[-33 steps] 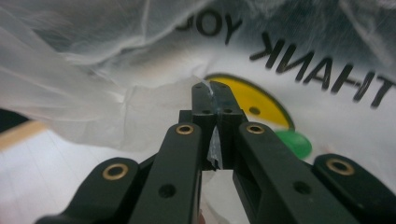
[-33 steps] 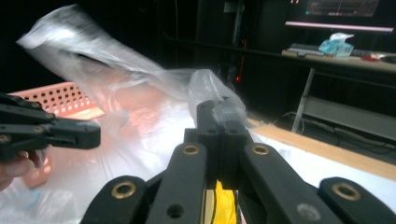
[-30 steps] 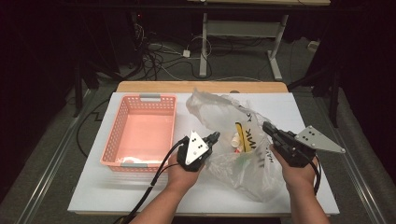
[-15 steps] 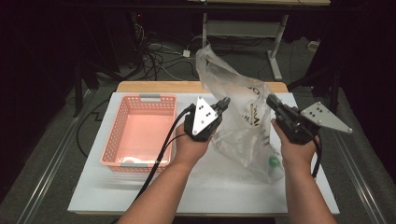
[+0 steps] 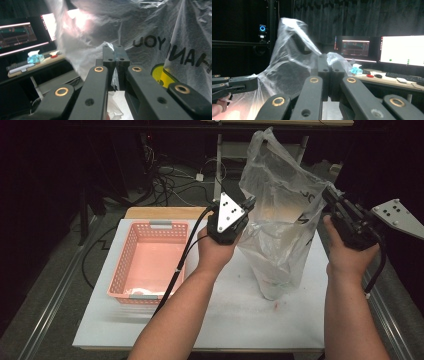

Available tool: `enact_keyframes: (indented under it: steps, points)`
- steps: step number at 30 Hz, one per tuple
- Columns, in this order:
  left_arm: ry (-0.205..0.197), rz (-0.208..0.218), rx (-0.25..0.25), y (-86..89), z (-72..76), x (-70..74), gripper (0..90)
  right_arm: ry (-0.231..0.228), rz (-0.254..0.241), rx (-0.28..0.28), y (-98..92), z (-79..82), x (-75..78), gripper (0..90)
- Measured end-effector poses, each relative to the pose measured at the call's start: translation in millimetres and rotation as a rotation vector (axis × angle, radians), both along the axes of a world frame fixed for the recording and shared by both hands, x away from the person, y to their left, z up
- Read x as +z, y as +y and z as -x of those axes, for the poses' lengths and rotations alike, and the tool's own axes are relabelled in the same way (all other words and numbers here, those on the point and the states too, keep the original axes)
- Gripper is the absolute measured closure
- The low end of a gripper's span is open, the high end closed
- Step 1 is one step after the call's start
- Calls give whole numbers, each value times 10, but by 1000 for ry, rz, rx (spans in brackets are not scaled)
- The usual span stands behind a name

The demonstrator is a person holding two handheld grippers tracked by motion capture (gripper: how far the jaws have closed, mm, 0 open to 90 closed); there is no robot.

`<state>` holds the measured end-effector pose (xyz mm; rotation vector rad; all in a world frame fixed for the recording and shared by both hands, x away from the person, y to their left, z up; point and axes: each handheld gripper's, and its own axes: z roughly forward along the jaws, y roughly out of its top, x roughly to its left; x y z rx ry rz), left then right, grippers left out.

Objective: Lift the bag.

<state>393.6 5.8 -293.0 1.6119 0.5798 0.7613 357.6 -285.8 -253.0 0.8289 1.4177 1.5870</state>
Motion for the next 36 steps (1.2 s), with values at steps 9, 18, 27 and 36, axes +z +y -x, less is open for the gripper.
enact_keyframes:
  steps: [9, 18, 27, 36]
  points:
    - [100, -29, 29, 128, -110, -262, 876, 119, 36, 19, 100, -178, -472, 900]
    - [144, -17, 69, 480, -2, -305, 669, 172, 75, 5, 140, -287, -602, 900]
    - [164, 34, 87, 983, 382, -375, 471, 193, 109, -16, 128, -299, -633, 900]
    - [270, 40, 24, 1178, 672, -737, 329, 189, 132, 2, 171, -194, -610, 859]
